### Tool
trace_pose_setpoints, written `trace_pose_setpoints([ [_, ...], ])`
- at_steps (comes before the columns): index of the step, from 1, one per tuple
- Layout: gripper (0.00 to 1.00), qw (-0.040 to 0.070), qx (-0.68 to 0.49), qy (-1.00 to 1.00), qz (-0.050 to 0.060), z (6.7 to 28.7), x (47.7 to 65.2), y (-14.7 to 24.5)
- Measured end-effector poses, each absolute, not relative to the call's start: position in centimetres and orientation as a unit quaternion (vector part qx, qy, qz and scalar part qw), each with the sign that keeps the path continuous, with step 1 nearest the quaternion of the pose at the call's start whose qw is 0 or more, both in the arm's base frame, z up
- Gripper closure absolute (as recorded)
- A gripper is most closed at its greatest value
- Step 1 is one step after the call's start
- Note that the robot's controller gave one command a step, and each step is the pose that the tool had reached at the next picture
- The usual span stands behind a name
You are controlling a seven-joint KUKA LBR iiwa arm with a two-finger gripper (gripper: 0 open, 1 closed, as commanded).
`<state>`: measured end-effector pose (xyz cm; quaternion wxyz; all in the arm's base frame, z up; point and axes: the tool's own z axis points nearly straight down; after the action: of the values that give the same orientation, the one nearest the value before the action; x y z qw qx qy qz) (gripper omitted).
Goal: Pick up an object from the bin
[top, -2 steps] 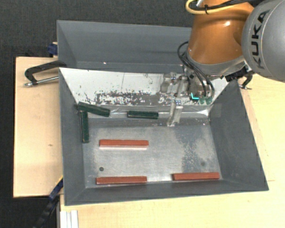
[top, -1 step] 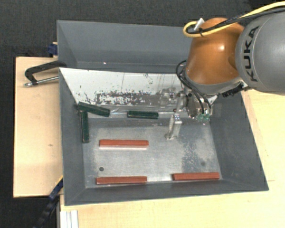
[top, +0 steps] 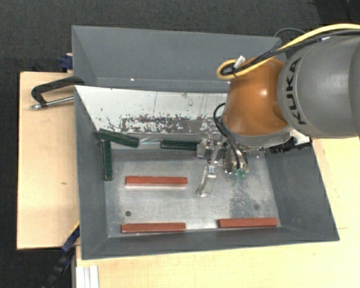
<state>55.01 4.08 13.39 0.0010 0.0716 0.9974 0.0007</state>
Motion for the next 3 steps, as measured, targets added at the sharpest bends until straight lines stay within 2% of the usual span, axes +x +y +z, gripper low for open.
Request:
trace_pose_setpoints([
  [1, 0.0, 0.003, 0.037, 0.999, 0.001, 10.0, 57.9, 4.8],
  [2, 0.0, 0.002, 0.036, 0.999, 0.001, 7.9, 58.3, 8.4],
  [3, 1.0, 0.002, 0.06, 0.998, 0.001, 7.8, 60.2, 10.1],
])
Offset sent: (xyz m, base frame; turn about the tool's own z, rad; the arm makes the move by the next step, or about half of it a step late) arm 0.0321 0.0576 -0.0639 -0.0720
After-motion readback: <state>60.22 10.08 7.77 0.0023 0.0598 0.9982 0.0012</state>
